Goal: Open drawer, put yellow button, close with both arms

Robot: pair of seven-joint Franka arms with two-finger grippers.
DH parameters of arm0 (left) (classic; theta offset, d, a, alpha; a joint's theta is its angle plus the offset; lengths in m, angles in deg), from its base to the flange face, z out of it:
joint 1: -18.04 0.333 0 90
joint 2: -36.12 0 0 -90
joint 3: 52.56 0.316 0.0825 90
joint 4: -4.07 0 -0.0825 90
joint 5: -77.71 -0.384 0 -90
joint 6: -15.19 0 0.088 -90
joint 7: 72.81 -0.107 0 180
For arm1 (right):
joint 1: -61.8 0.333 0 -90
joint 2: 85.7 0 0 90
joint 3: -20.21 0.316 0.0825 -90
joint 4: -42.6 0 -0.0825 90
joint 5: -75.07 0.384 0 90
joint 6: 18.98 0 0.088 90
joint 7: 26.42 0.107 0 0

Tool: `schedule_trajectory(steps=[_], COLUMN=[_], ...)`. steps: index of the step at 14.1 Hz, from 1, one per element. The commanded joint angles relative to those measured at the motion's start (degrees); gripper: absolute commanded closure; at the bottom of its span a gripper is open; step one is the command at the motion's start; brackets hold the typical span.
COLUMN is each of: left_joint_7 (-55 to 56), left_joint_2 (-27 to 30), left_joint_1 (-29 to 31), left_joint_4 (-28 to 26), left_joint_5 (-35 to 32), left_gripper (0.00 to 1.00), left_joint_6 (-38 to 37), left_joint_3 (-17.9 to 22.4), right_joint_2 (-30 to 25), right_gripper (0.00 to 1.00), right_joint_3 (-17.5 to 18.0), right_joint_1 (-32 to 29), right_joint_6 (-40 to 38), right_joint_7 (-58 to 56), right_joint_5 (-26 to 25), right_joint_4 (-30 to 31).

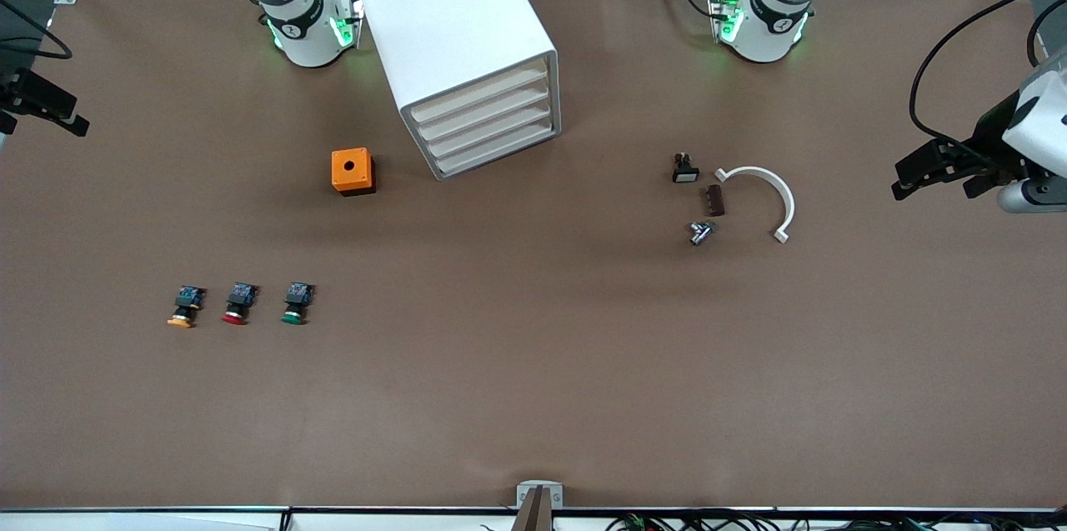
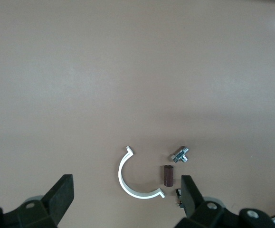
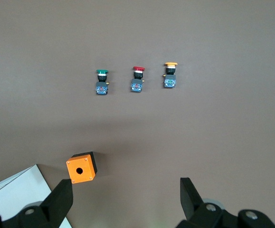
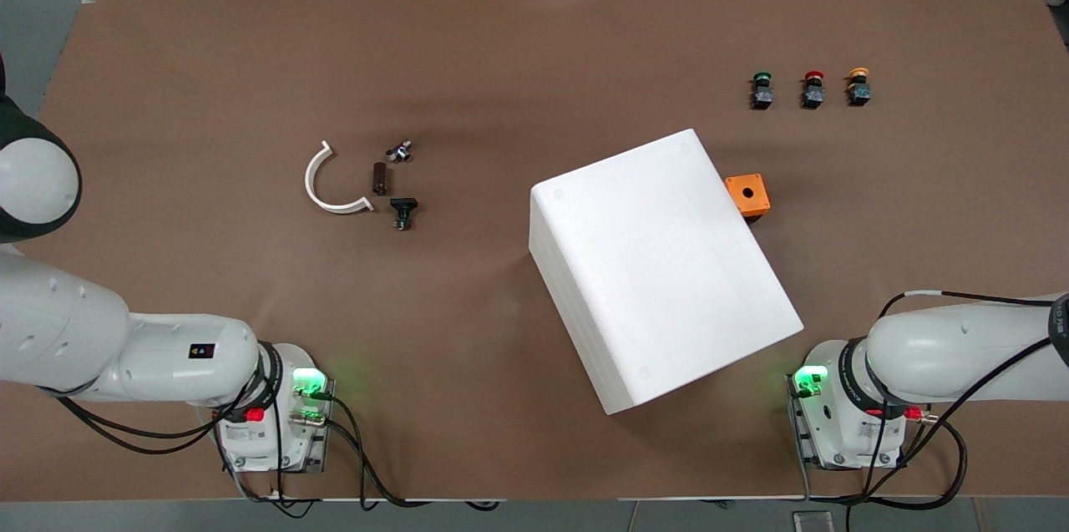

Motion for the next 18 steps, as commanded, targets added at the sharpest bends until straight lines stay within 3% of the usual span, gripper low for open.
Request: schedule_trajectory(steps=[1, 5, 8, 12, 15, 18], left_joint_7=[-0.3, 4.1, 17.3, 37.7, 50.5, 62.7], left_joint_2=[-2.6, -6.6, -10.1, -13.9, -15.5, -17.7], left_joint_1=[1.2, 0.1, -2.1, -8.9, -11.3, -13.3], left_joint_4=[0.6, 0.7, 0.6, 0.7, 2.4, 3.9], left_joint_5=[1.2, 1.4, 4.2, 4.5, 11.5, 19.1], left_gripper=[0.01, 0.01, 0.01, 0.01, 0.01, 0.01], left_joint_6=[0.1, -0.4, -0.7, -1.3, -5.3, -9.9], left_joint_3=[0.0, -0.4, -1.8, -1.9, -1.9, -1.8], right_joint_2=[-1.6, -0.7, 2.5, 5.2, 16.7, 18.4], right_gripper=[0.0, 0.0, 0.0, 0.0, 0.0, 0.0], right_joint_3=[1.1, 0.9, 0.9, 1.0, 1.2, 1.1], right_joint_1=[-1.2, -2.7, -4.4, -5.4, -4.5, -5.3], right_joint_6=[0.4, 0.1, -0.8, -0.8, -0.5, 1.1], right_joint_7=[0.0, -4.0, -11.1, -11.7, -11.9, -12.0], right_joint_5=[-0.3, -0.6, -0.6, 0.3, 0.0, -0.7], right_joint_4=[1.4, -1.3, -5.7, -5.9, -7.0, -8.0])
